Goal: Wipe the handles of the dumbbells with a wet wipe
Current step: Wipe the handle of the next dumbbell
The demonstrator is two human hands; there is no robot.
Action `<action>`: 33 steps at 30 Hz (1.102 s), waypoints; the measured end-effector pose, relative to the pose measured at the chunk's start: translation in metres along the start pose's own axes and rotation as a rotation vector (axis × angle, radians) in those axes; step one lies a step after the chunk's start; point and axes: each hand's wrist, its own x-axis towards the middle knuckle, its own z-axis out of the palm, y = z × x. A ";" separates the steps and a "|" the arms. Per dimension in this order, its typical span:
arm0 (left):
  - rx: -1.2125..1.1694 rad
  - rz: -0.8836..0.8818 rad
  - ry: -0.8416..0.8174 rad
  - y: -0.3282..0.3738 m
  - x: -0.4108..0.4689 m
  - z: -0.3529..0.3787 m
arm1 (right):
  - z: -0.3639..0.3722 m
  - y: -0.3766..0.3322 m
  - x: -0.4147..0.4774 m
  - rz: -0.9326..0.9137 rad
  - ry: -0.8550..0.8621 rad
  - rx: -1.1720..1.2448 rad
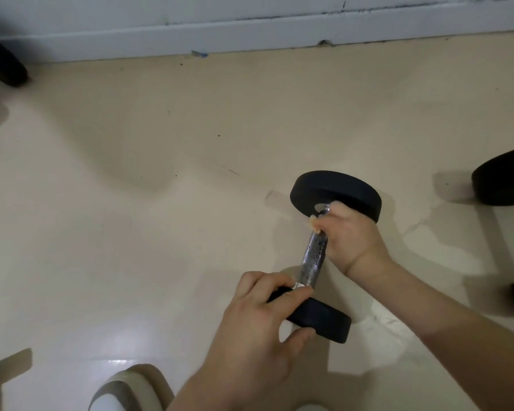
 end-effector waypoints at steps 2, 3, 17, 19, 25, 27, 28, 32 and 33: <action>0.010 0.026 -0.013 0.001 0.002 -0.002 | 0.009 -0.008 -0.021 -0.066 -0.124 0.018; 0.011 0.044 -0.020 0.003 0.004 -0.003 | 0.012 -0.009 -0.036 -0.164 -0.166 0.041; -0.070 0.149 -0.015 0.024 0.007 0.016 | -0.008 0.031 -0.027 0.060 0.033 -0.035; -0.106 0.154 -0.027 0.024 0.005 0.018 | -0.002 0.022 -0.045 0.117 0.001 0.018; -0.170 0.150 -0.061 0.032 0.014 0.028 | -0.024 0.037 -0.046 0.047 0.063 0.008; -0.176 0.199 -0.098 0.035 0.015 0.031 | -0.023 0.036 -0.053 0.153 0.133 0.060; -0.186 0.206 -0.105 0.035 0.015 0.033 | -0.021 0.032 -0.065 0.135 0.085 0.068; -0.212 0.241 -0.127 0.040 0.018 0.044 | -0.030 0.035 -0.084 -0.041 -0.144 -0.058; -0.205 0.265 -0.143 0.043 0.019 0.047 | -0.032 0.043 -0.073 0.023 -0.100 -0.106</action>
